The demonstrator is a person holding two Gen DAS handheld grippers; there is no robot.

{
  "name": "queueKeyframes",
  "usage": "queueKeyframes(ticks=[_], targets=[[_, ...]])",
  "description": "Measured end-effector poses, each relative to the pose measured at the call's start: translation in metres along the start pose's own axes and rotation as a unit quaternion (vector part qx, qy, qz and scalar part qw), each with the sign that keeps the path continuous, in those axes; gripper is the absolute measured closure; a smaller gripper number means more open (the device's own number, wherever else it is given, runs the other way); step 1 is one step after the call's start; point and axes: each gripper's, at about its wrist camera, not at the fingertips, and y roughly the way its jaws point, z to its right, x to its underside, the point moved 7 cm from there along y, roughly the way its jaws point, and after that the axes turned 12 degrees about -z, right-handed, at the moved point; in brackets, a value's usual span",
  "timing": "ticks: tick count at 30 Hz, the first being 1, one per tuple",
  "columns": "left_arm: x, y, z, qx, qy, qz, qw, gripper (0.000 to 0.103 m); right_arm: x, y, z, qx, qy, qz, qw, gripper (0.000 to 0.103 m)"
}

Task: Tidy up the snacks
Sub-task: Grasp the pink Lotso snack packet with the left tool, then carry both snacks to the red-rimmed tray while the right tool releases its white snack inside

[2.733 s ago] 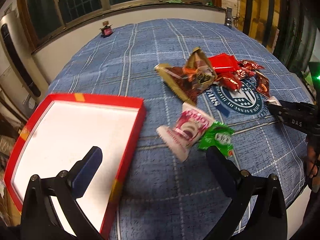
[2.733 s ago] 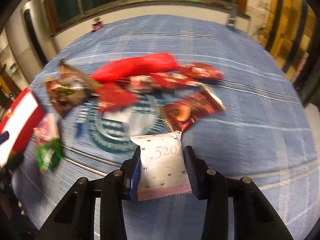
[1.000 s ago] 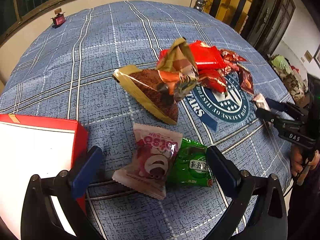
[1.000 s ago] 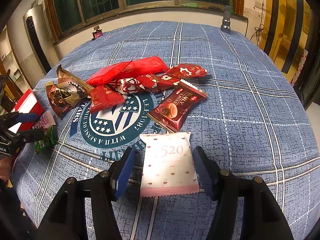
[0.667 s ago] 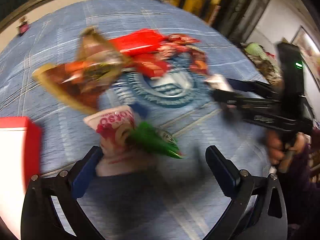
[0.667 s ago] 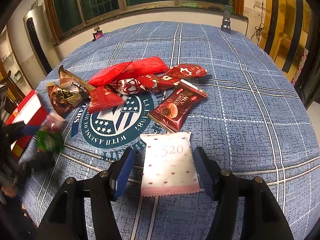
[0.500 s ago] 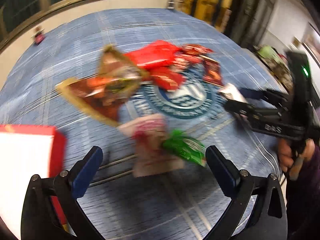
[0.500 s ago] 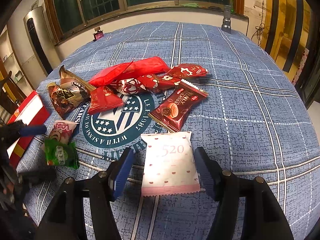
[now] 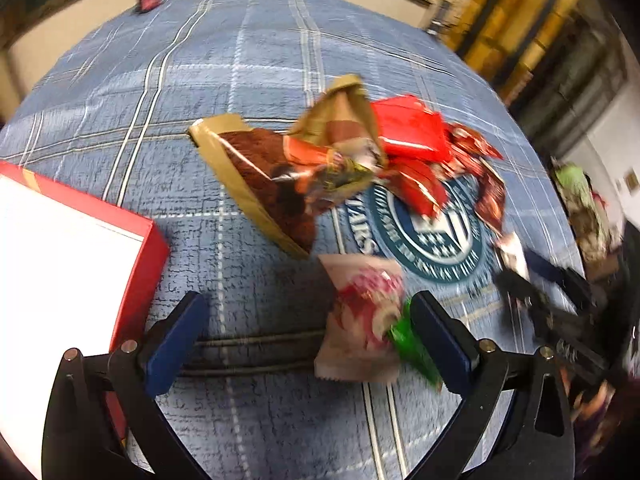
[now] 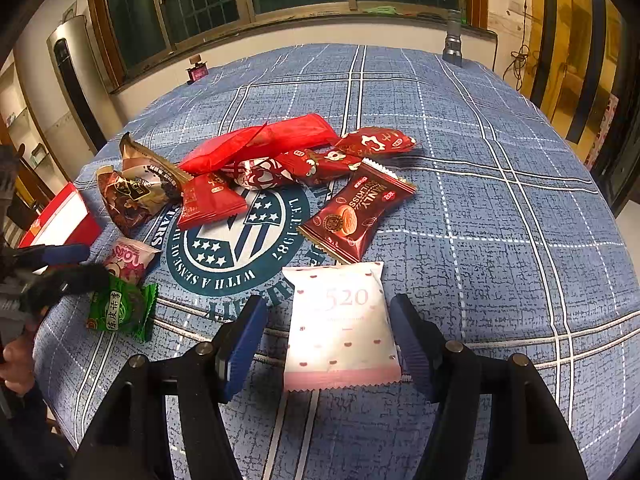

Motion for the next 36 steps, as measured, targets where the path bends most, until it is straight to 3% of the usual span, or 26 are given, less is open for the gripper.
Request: queueKeyframes(ticks=[7, 9, 12, 14, 20, 21, 23, 26, 36], targets=[[-0.001, 0.011, 0.024, -0.027, 0.019, -0.032, 0.9989, 0.004, 0.000, 0.000, 0.000, 0.000, -0.002, 0.000, 1.000, 0.036], [0.001, 0.013, 0.030, -0.050, 0.034, -0.032, 0.9976, 0.007, 0.000, 0.001, 0.000, 0.000, -0.001, 0.000, 1.000, 0.036], [-0.003, 0.010, 0.031, -0.071, 0.043, -0.016, 0.9964, 0.026, 0.000, 0.001, 0.000, 0.000, -0.001, 0.001, 1.000, 0.036], [-0.005, 0.007, 0.033, -0.064, 0.046, -0.011, 0.9968, 0.053, 0.000, 0.001, 0.000, 0.000, -0.001, 0.000, 1.000, 0.036], [-0.002, 0.006, 0.039, -0.065, 0.080, 0.006, 0.9947, 0.065, 0.000, 0.001, 0.000, -0.002, 0.000, 0.003, 1.000, 0.037], [0.001, 0.005, 0.040, -0.060, 0.083, 0.007, 0.9947, 0.066, 0.000, 0.000, 0.000, -0.003, 0.001, 0.004, 1.000, 0.038], [0.008, 0.002, 0.039, -0.051, 0.082, 0.008, 0.9953, 0.068, 0.001, 0.000, 0.000, -0.001, -0.001, 0.007, 1.000, 0.051], [0.012, -0.003, 0.031, -0.044, 0.074, 0.015, 0.9962, 0.068, 0.002, -0.001, -0.004, -0.007, -0.011, 0.009, 1.000, 0.056], [0.029, -0.054, 0.006, -0.043, 0.050, 0.069, 0.9954, 0.068, 0.005, -0.014, -0.014, -0.030, -0.033, 0.042, 0.998, 0.062]])
